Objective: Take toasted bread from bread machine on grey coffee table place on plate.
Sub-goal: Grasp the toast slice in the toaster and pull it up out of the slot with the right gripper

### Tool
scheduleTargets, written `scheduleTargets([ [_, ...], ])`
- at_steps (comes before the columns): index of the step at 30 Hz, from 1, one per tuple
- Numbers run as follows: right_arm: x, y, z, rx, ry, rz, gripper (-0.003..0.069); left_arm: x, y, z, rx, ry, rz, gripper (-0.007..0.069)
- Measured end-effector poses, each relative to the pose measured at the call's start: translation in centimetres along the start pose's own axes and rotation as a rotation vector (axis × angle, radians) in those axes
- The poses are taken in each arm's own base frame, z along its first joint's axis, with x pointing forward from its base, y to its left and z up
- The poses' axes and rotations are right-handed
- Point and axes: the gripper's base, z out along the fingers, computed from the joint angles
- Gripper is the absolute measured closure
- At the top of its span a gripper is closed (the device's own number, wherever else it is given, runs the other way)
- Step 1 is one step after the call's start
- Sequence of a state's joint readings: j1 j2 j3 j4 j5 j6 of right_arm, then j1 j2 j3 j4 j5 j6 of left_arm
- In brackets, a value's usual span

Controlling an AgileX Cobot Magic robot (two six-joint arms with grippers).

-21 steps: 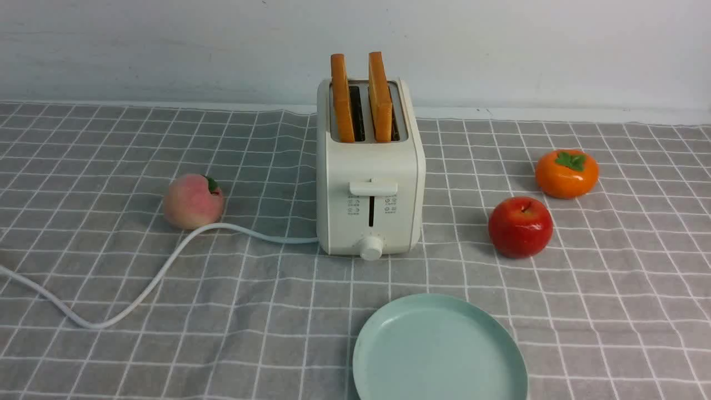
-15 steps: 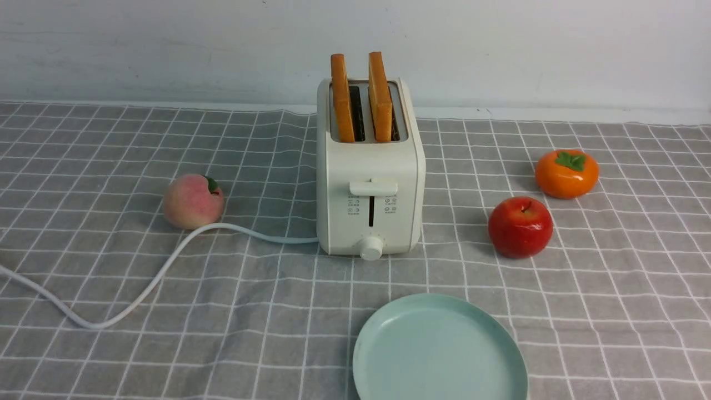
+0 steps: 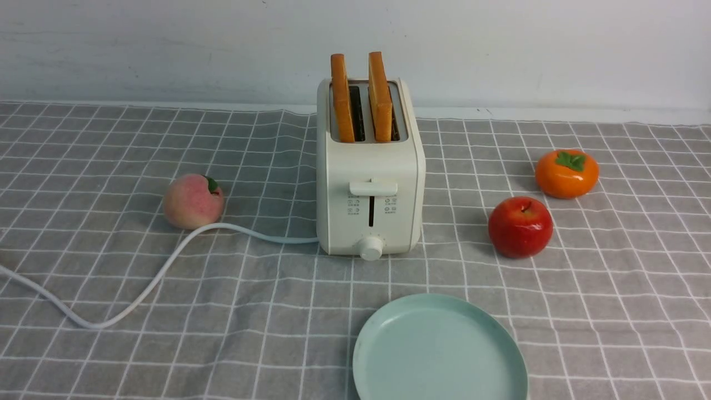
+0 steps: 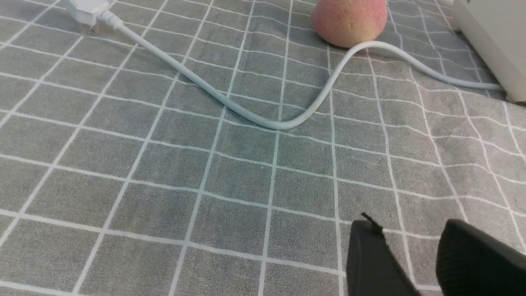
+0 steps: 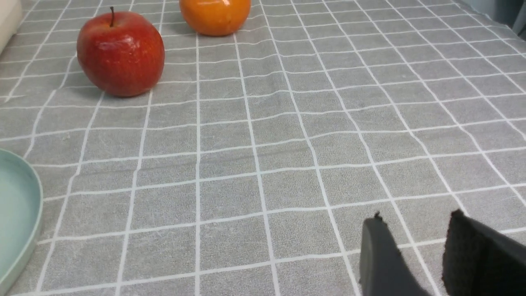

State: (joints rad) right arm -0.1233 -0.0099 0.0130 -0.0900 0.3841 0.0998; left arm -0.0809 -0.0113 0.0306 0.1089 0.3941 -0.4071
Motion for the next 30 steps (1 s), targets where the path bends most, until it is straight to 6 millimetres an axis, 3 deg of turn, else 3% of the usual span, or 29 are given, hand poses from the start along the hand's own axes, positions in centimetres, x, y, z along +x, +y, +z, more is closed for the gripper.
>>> scheduleTargets([
  [11, -0.1, 0.0, 0.1, -0.001, -0.018, -0.004, 0.0419, -0.8, -0.3, 0.0, 0.036, -0.084, 0.001, 0.0386],
  [20, -1.7, 0.2, -0.1, -0.029, -0.214, 0.039, 0.0419, -2.8, -1.2, -0.5, 0.135, -0.315, 0.004, 0.0386],
  [30, -1.9, 0.2, -0.1, -0.029, -0.235, 0.032, 0.0419, -3.1, -1.3, -0.6, 0.149, -0.344, -0.005, 0.0386],
])
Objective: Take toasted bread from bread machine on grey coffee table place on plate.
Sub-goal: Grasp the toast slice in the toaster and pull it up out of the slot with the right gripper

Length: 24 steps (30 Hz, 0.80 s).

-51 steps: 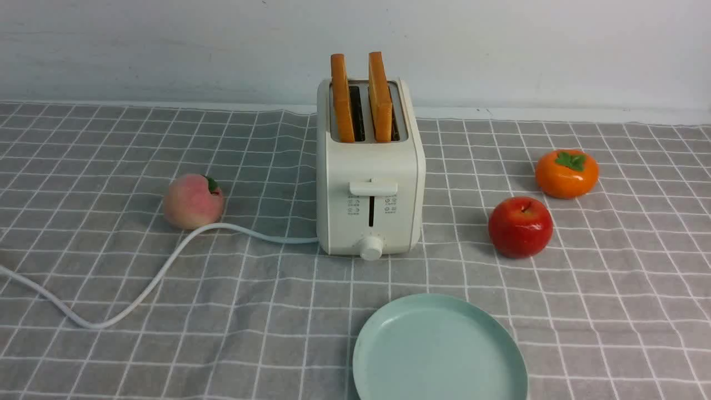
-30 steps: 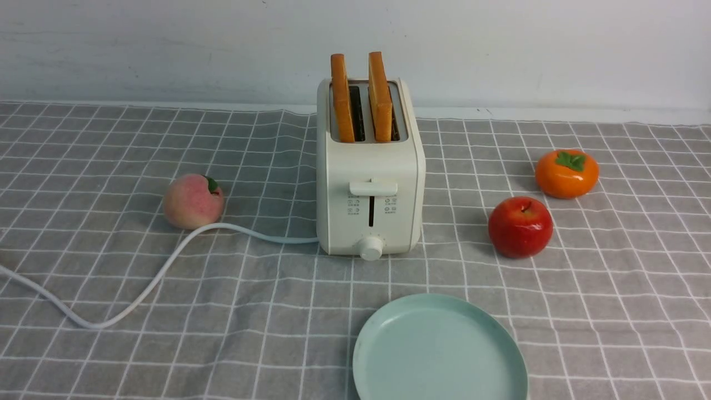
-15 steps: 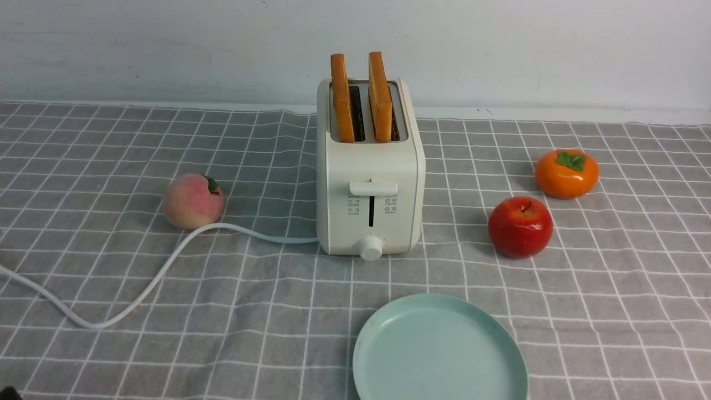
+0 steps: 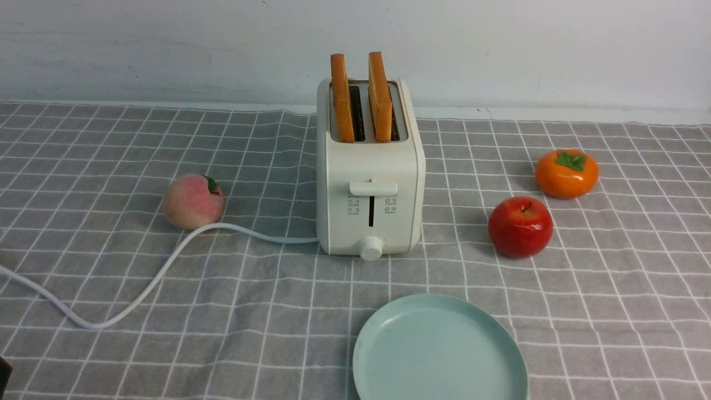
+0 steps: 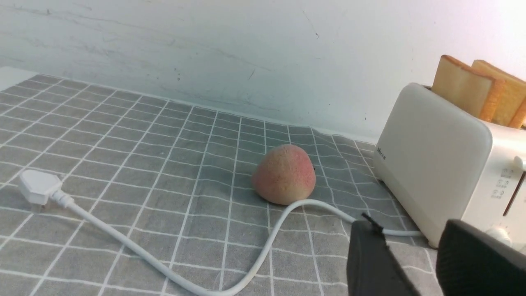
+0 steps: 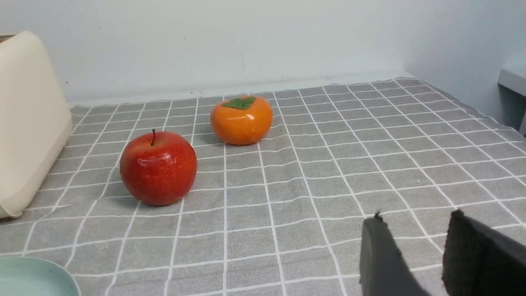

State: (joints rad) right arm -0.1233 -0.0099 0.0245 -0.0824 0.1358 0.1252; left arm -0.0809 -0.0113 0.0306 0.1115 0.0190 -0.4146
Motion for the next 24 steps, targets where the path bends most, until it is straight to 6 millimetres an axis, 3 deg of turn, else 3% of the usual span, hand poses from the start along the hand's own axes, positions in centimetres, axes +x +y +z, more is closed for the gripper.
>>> scheduleTargets([
  [8, -1.2, 0.1, -0.1, -0.023, -0.126, 0.106, 0.0419, -2.0, -0.9, -0.3, 0.116, -0.221, -0.146, 0.0386],
  [11, -2.8, 0.2, -0.4, -0.057, -0.304, 0.195, 0.0419, -3.5, -1.5, -0.8, 0.213, -0.381, -0.190, 0.0386],
  [15, -4.5, 0.3, -0.8, -0.084, -0.396, 0.247, 0.0419, -4.9, -2.0, -1.2, 0.235, -0.426, -0.200, 0.0386],
  [18, -8.6, 0.5, -1.1, -0.101, -0.427, 0.290, 0.0419, -8.1, -2.9, -1.8, 0.225, -0.434, -0.199, 0.0386],
  [19, -8.9, 0.5, -1.1, -0.101, -0.425, 0.293, 0.0419, -8.6, -3.0, -1.9, 0.223, -0.435, -0.199, 0.0386],
  [20, -11.2, 0.6, -0.9, -0.103, -0.420, 0.311, 0.0419, -10.7, -3.6, -1.9, 0.205, -0.414, -0.200, 0.0386],
  [22, -14.9, 0.8, -0.6, -0.102, -0.411, 0.322, 0.0419, -13.1, -4.2, -1.2, 0.167, -0.353, -0.202, 0.0386],
  [24, -17.2, 0.9, 0.3, -0.090, -0.363, 0.328, 0.0419, -14.7, -4.6, 0.0, 0.122, -0.269, -0.218, 0.0386],
])
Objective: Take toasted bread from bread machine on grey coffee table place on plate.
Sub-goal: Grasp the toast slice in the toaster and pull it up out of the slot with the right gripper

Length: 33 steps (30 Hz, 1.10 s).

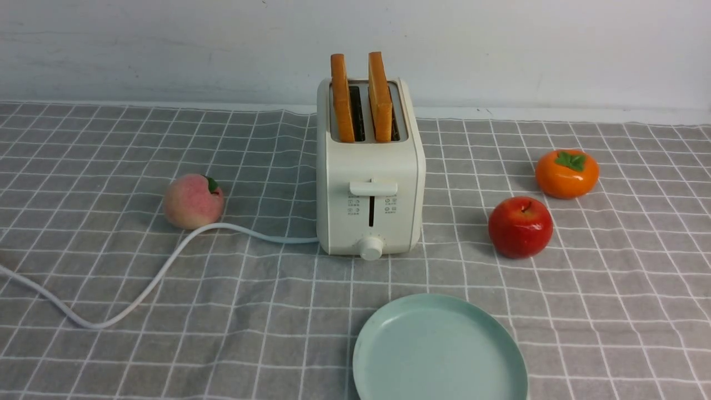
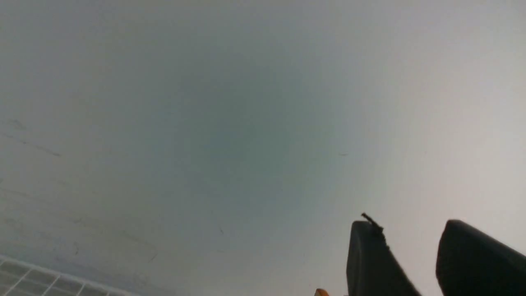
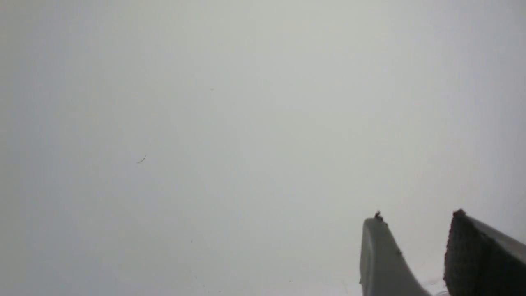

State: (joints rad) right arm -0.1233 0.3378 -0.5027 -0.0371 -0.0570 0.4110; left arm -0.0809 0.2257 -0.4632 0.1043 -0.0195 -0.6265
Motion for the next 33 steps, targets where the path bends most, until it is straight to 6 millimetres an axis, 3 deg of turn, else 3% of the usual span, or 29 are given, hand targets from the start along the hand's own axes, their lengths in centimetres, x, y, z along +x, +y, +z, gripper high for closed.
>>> scheduleTargets([
  [1, -0.6, 0.2, 1.5, 0.030, 0.069, 0.000, 0.0419, -0.5, -0.2, 1.2, -0.045, 0.062, -0.014, 0.0386],
  [2, -0.9, 0.3, 1.5, 0.026, 0.059, 0.000, 0.0419, -0.6, -0.2, 1.4, -0.053, 0.073, -0.021, 0.0386],
  [3, -1.4, 0.5, 3.3, 0.058, 0.133, -0.002, 0.0419, -0.7, -0.2, 2.9, -0.114, 0.159, -0.036, 0.0386],
  [8, -0.6, 0.1, 7.2, 0.114, 0.271, -0.049, 0.0419, 0.9, 0.8, 6.8, -0.247, 0.358, -0.030, 0.0386],
  [13, 2.1, -0.8, 10.1, 0.153, 0.368, 0.020, 0.0419, 3.8, 2.6, 9.1, -0.353, 0.521, -0.011, 0.0386],
  [18, 7.6, -0.8, 12.4, 0.188, 0.657, 0.064, 0.0419, 6.0, 3.6, 9.6, -0.454, 0.673, -0.105, 0.0386],
  [21, 10.3, 0.8, 13.4, 0.147, 0.844, 0.006, 0.0419, 7.0, 3.9, 9.7, -0.494, 0.748, -0.135, 0.0386],
  [24, 11.7, 3.3, 14.7, 0.047, 0.956, -0.088, 0.0419, 7.9, 3.5, 9.6, -0.475, 0.817, -0.121, 0.0386],
  [26, 12.1, 4.2, 15.0, 0.012, 0.990, -0.126, 0.0419, 8.3, 3.2, 9.6, -0.453, 0.847, -0.105, 0.0386],
  [33, 13.2, 11.2, 19.0, -0.174, 1.087, -0.211, 0.0419, 9.6, 1.3, 9.9, -0.311, 0.967, 0.016, 0.0386],
])
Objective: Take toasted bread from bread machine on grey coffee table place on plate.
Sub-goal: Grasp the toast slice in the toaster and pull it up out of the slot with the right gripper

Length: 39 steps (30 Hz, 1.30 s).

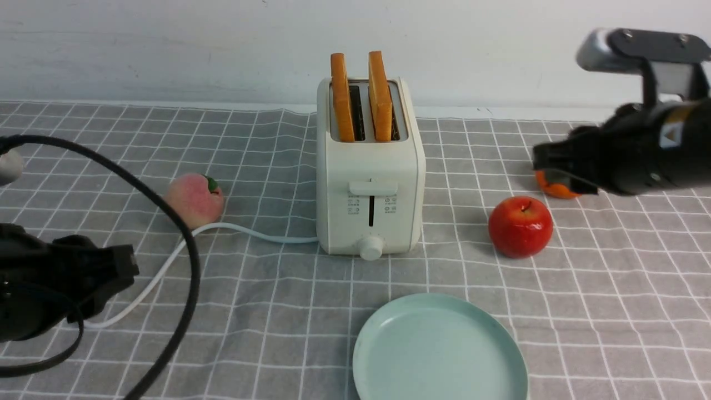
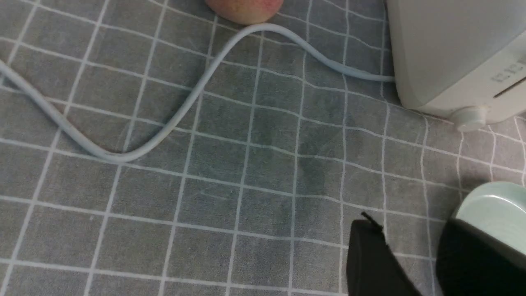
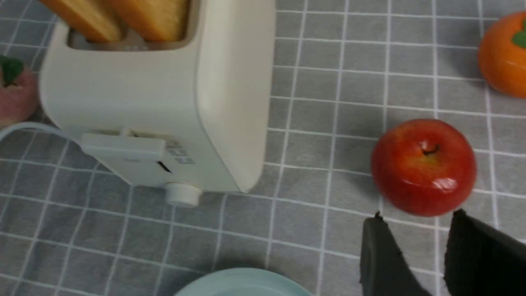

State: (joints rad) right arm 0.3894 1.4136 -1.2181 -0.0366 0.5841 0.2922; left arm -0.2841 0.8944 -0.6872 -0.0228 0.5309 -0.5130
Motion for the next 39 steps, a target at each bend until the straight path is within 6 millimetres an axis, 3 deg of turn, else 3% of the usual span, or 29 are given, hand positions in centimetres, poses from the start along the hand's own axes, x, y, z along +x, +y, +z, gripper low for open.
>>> scheduleTargets([
  [7, -3.9, 3.6, 2.4, -0.076, 0.033, -0.009, 0.0415, -0.6, -1.8, -0.7, 0.076, -0.019, 0.059, 0.0386],
  [15, -5.7, 8.5, 5.8, -0.184, 0.002, -0.107, 0.0346, -0.1, -3.5, -0.9, 0.166, -0.049, 0.300, 0.0386],
  [21, -7.1, 9.2, 7.9, -0.194, -0.051, -0.111, 0.0288, -0.8, -4.0, -1.2, 0.202, -0.147, 0.390, 0.0386],
  [27, -6.6, 9.4, 12.3, -0.177, -0.108, -0.144, 0.0284, -0.8, -4.0, -1.3, 0.204, -0.153, 0.396, 0.0386],
  [30, -6.4, 9.3, 13.4, -0.165, -0.123, -0.167, 0.0326, -0.8, -4.0, -1.3, 0.204, -0.151, 0.397, 0.0386],
  [33, -6.3, 9.3, 13.8, -0.155, -0.132, -0.188, 0.0415, -0.8, -4.0, -1.3, 0.203, -0.149, 0.397, 0.0386],
  [36, -6.6, 9.2, 13.7, -0.142, -0.145, -0.215, 0.0587, -0.8, -4.0, -1.3, 0.200, -0.143, 0.398, 0.0386],
  [39, -6.9, 9.2, 13.4, -0.136, -0.144, -0.221, 0.0630, -0.7, -3.9, -1.3, 0.199, -0.140, 0.398, 0.0386],
])
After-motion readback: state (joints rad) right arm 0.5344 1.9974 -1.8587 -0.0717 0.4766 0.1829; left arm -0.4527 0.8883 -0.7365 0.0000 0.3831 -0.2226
